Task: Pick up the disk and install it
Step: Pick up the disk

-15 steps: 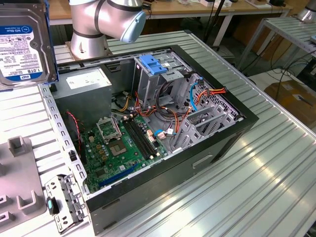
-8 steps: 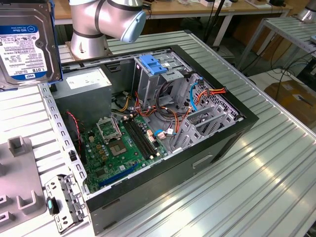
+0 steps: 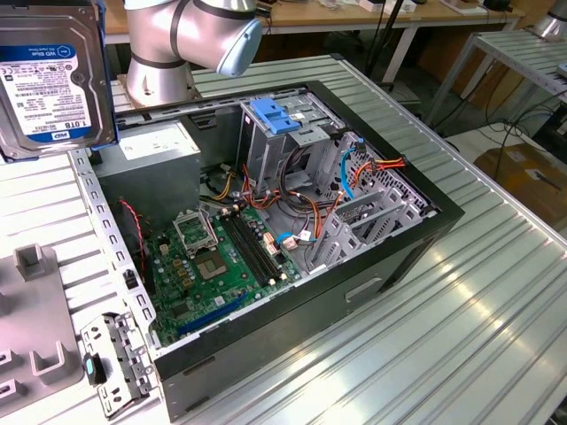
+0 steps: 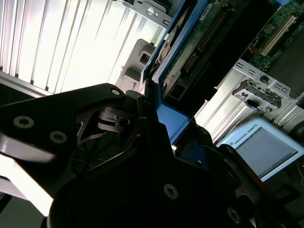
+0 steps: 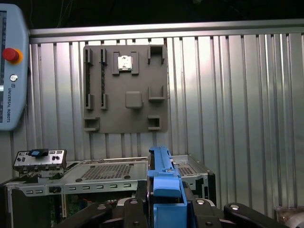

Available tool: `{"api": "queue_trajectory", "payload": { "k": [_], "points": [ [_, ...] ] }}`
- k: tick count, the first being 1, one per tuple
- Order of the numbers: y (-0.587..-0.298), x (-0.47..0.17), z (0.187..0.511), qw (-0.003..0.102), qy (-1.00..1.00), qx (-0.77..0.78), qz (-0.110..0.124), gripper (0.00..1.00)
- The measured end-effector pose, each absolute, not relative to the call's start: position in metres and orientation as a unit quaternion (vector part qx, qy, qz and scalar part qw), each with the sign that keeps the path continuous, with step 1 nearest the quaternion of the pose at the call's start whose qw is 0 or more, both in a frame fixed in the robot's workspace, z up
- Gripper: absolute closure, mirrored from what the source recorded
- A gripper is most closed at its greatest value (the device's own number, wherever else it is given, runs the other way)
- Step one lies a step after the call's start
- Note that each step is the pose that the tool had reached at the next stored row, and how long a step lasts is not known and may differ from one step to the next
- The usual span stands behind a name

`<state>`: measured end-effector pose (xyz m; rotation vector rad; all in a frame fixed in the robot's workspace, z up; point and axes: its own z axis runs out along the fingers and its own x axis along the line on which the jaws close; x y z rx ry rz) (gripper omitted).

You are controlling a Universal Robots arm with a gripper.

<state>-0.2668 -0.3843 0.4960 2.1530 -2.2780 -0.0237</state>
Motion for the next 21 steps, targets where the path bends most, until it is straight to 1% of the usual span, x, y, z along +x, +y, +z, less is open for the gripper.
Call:
{"api": "queue_trajectory", "payload": {
  "k": [21],
  "points": [
    [-0.384,-0.243,0.496,0.004,-0.727,0.687,-0.008,0.63]
  ]
}}
